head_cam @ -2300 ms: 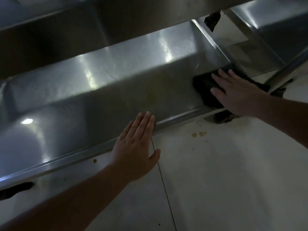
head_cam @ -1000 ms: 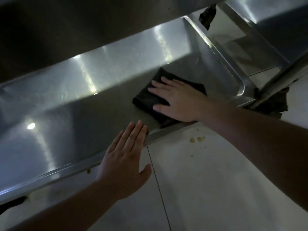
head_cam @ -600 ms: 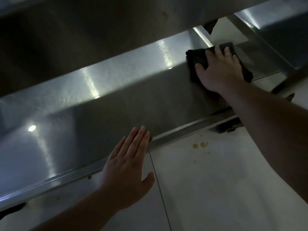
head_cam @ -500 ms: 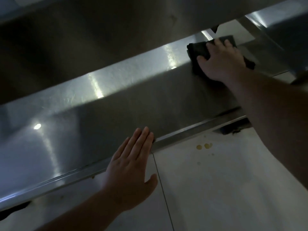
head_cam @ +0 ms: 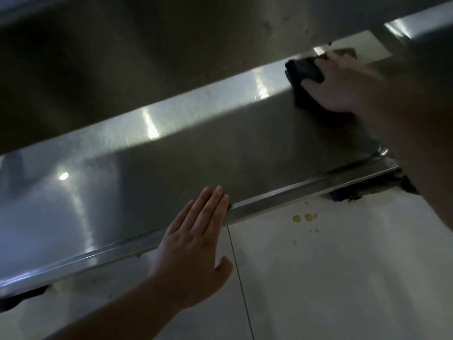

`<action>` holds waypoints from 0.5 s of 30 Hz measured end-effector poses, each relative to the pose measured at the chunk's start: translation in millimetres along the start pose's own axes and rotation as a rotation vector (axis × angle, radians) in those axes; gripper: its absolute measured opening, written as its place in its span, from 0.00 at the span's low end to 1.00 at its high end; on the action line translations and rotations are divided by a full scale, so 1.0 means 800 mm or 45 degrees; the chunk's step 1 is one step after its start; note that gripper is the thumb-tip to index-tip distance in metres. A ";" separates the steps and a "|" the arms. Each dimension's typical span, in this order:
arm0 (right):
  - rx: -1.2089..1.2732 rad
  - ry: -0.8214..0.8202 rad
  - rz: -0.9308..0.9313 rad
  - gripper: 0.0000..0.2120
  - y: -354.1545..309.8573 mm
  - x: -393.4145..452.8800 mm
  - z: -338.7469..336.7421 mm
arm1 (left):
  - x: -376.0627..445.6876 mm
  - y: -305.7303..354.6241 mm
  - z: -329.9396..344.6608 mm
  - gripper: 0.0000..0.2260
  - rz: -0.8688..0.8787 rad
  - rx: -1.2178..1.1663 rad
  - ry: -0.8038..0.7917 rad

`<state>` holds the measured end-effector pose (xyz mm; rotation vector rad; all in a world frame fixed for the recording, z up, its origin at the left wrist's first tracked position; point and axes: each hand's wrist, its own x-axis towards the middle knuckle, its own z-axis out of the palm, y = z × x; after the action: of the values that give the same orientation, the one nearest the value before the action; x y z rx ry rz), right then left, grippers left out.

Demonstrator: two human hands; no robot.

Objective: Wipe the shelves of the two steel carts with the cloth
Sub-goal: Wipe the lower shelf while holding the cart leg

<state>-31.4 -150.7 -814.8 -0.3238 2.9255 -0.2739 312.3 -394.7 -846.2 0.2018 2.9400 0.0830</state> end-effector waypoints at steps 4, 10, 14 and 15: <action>0.034 -0.012 -0.013 0.43 0.029 -0.117 0.028 | 0.001 0.003 0.001 0.50 -0.014 -0.044 0.045; -0.055 -0.098 -0.211 0.40 0.039 -0.176 0.046 | 0.001 0.001 0.003 0.49 0.000 -0.005 0.045; 0.013 0.053 -0.008 0.34 -0.003 -0.104 0.046 | 0.002 0.001 0.003 0.48 0.024 -0.015 0.028; 0.028 0.095 0.076 0.34 -0.025 -0.085 0.048 | 0.002 0.000 0.003 0.48 0.031 -0.015 0.023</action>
<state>45.8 -159.8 -837.0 -0.2276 2.9966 -0.3158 311.3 -394.1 -848.5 0.2367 2.9543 0.1061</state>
